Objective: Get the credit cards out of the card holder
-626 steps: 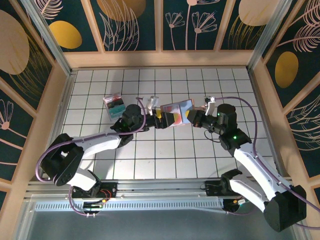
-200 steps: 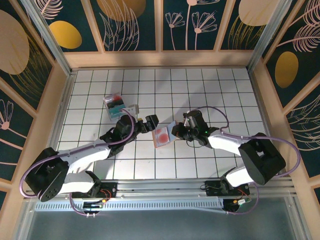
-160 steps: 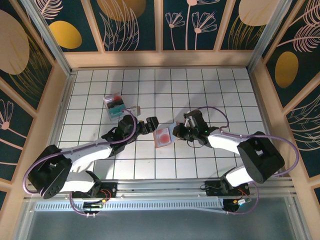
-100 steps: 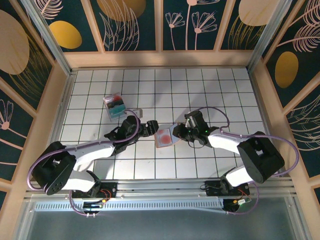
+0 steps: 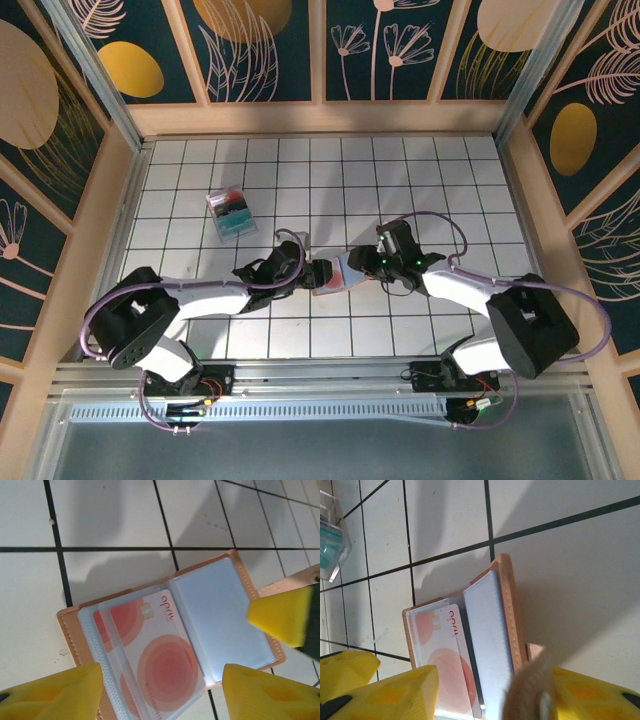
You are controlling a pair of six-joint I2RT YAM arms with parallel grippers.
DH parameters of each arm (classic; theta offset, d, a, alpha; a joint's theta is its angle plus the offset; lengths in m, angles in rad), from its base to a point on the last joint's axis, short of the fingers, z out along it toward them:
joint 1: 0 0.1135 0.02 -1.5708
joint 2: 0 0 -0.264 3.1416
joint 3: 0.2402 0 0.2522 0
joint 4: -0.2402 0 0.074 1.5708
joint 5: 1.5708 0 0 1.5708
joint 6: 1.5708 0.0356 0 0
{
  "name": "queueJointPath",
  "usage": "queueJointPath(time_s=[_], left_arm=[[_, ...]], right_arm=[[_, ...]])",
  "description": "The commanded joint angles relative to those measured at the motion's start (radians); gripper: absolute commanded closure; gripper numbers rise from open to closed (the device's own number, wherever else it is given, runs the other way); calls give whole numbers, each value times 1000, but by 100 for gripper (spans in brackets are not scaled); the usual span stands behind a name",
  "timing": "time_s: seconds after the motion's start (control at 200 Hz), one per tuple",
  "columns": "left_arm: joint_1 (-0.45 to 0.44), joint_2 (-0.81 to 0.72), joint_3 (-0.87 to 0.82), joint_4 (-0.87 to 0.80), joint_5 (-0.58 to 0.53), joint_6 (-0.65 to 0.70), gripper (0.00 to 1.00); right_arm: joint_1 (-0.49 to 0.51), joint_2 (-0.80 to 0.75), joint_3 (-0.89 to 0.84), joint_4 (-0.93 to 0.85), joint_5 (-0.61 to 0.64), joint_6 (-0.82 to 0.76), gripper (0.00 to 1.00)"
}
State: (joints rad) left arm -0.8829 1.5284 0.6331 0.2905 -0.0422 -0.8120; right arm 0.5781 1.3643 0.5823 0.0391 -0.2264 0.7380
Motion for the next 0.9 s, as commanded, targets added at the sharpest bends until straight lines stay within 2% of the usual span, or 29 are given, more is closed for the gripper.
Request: queueJointPath(time_s=[0.0,0.32,0.666,0.896], left_arm=[[-3,23,23,-15,-16,3,36],[-3,70,36,3,-27,9,38],[-4,90,91,-14,-41,35,39],[-3,105,102,-24,-35,43,39]], right_arm=[[-14,-53,-8,-61,70,-16,47],[-65,-102,-60,-70,101,-32,59],[-130,-71,-98,-98,122,-58,64],[-205,-165,-76,-202,183,-85,62]])
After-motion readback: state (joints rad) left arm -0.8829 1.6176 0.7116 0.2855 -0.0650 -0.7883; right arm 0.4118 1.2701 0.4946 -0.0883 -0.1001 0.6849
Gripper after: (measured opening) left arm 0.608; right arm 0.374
